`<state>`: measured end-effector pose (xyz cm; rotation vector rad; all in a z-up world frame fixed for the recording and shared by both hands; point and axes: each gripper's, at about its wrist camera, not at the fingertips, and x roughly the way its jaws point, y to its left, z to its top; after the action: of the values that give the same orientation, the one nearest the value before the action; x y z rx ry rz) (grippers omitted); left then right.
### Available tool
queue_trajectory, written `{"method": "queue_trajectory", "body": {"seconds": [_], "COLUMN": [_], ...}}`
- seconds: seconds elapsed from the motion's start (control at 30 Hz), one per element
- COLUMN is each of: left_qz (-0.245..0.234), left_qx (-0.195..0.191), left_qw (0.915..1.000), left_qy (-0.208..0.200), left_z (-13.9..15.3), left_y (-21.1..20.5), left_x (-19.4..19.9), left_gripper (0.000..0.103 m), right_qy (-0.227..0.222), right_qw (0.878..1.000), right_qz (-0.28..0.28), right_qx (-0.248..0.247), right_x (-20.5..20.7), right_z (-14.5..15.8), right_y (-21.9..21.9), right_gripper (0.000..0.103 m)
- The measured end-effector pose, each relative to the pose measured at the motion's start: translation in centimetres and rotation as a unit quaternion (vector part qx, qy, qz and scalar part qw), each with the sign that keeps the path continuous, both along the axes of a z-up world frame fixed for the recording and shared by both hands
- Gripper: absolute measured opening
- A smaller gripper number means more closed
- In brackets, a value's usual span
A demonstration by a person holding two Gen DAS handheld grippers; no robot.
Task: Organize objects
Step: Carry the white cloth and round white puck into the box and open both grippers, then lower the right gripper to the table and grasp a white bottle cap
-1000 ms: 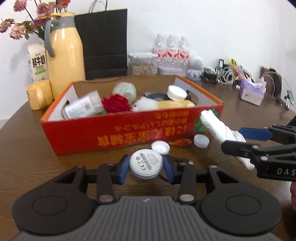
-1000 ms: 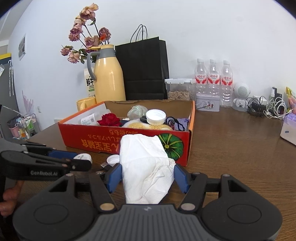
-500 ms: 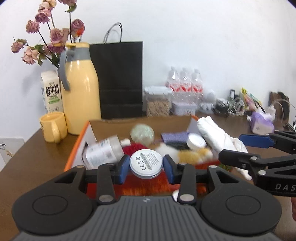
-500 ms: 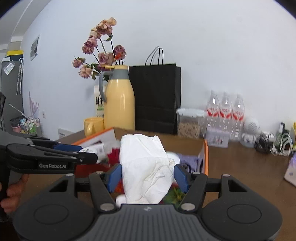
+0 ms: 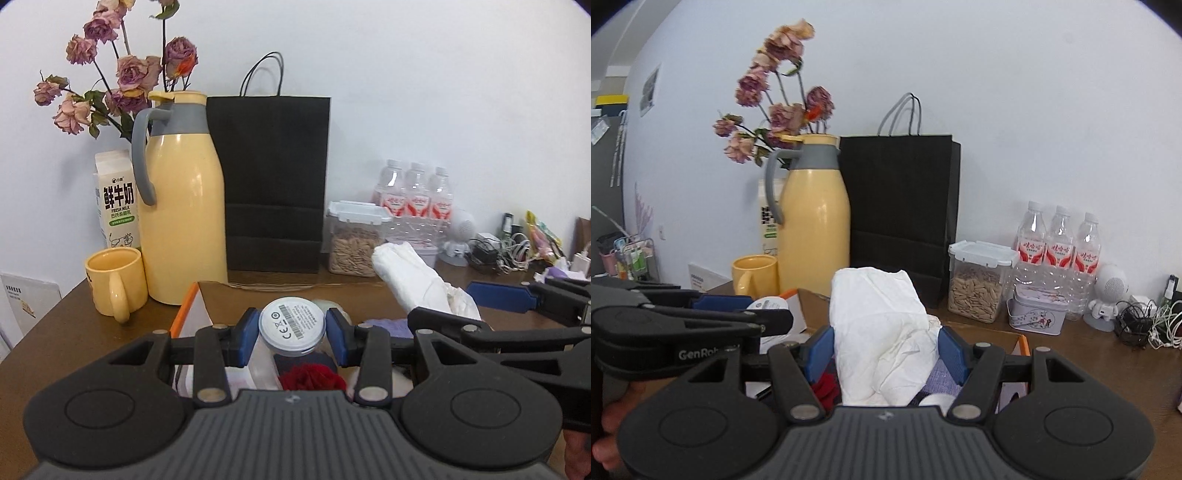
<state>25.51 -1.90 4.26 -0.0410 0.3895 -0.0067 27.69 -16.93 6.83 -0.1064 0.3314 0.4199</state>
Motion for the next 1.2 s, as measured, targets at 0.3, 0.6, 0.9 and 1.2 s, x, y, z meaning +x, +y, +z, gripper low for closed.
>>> {"method": "queue_trajectory", "body": {"seconds": [0.3, 0.6, 0.9, 1.2], "left_qz": [0.012, 0.044, 0.046, 0.035], "left_qx": [-0.003, 0.013, 0.012, 0.006], "left_qw": [0.9997, 0.9988, 0.9987, 0.9988], "left_qy": [0.021, -0.017, -0.017, -0.033], "left_z": [-1.9, -1.3, -1.2, -0.8], "left_y": [0.9, 0.8, 0.7, 0.6], "left_x": [2.1, 0.7, 0.4, -0.9], "left_gripper": [0.041, 0.103, 0.103, 0.103], "right_qy": [0.025, 0.031, 0.026, 0.013], "right_qw": [0.999, 0.999, 0.999, 0.998], "right_qz": [-0.019, -0.044, -0.048, -0.053], "right_qx": [0.001, -0.003, 0.003, 0.008], "right_x": [2.5, 1.8, 1.2, 0.1], "right_z": [-2.8, -3.1, -2.8, -2.2], "right_y": [-0.2, -0.8, -1.0, -1.6], "right_gripper": [0.063, 0.103, 0.103, 0.103]}}
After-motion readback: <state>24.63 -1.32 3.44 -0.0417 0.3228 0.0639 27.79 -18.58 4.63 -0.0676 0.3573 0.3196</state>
